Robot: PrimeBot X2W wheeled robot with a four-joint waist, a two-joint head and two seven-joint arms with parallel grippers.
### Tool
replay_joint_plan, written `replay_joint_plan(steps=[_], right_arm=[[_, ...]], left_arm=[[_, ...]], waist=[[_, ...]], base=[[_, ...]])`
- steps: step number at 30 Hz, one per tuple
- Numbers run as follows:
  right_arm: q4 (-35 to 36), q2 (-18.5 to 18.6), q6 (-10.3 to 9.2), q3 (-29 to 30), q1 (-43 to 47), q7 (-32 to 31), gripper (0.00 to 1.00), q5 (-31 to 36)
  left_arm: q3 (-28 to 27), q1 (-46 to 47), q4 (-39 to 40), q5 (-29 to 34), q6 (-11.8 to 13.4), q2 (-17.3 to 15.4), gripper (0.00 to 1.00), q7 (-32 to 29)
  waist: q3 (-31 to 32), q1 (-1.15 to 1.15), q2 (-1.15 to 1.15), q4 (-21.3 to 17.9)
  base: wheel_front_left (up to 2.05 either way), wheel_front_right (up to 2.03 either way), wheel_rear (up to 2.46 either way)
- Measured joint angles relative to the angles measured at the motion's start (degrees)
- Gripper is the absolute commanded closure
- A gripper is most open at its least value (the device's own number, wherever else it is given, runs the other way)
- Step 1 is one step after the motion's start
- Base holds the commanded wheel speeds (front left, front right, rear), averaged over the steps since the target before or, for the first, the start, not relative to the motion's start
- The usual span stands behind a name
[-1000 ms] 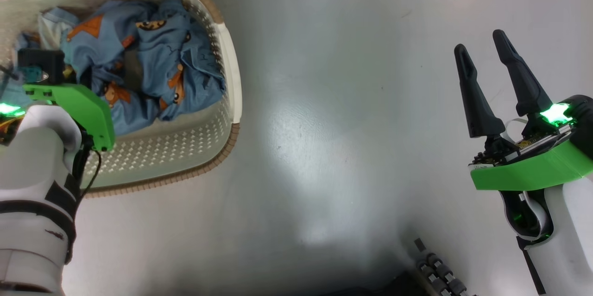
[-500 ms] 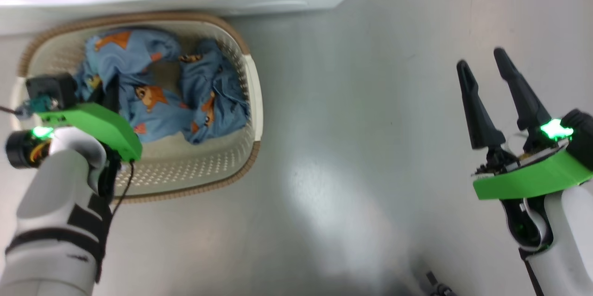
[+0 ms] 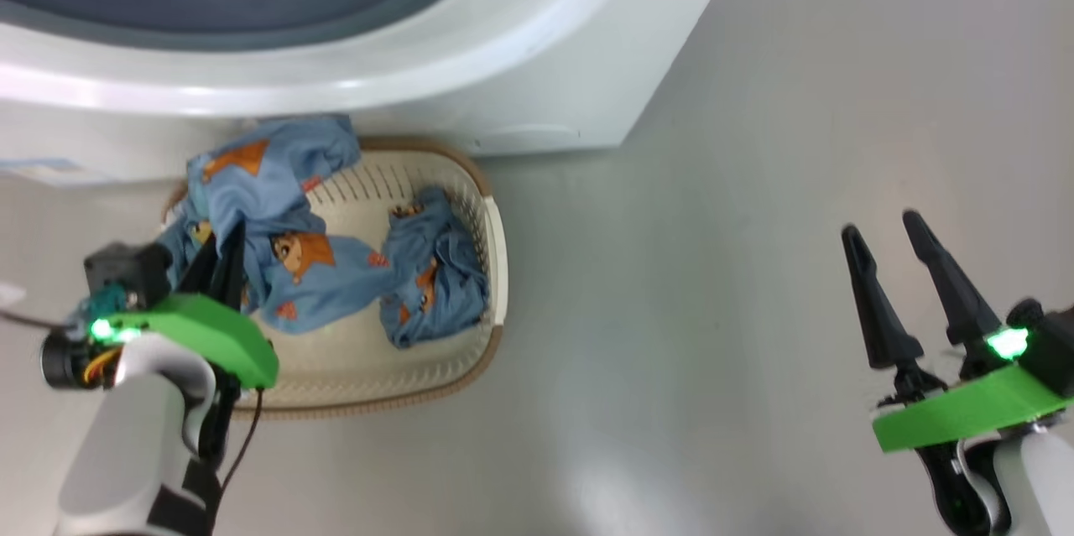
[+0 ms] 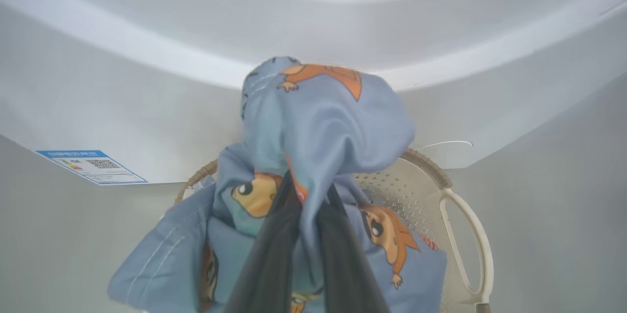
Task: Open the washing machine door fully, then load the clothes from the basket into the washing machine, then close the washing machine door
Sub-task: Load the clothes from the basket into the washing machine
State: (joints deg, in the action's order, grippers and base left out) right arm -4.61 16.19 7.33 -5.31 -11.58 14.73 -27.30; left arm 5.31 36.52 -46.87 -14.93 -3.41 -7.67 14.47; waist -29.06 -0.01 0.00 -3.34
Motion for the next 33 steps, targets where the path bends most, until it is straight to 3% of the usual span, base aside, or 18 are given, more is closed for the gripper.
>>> replay_joint_plan(steps=[15,22,33], right_arm=[[-0.5,-0.6,0.0,2.5,10.5,0.0,0.0,0.4],[-0.2,-1.4,0.0,4.0,12.8,0.0,0.0,0.4],[0.0,-1.5,0.0,5.8,15.3,0.0,0.0,0.5]], left_arm=[[-7.1,-20.7,22.0,6.5,-0.9,2.4,1.0,0.2],[-10.2,-30.5,32.0,7.1,0.5,4.4,1.0,0.1],[-9.4,-38.1,40.5,7.1,2.5,5.1,1.0,0.1]], waist=[[14.3,0.0,0.0,0.5],[17.4,0.0,0.0,0.3],[18.6,0.0,0.0,0.4]], base=[[0.0,0.0,0.0],[0.0,0.0,0.0],[0.0,0.0,0.0]])
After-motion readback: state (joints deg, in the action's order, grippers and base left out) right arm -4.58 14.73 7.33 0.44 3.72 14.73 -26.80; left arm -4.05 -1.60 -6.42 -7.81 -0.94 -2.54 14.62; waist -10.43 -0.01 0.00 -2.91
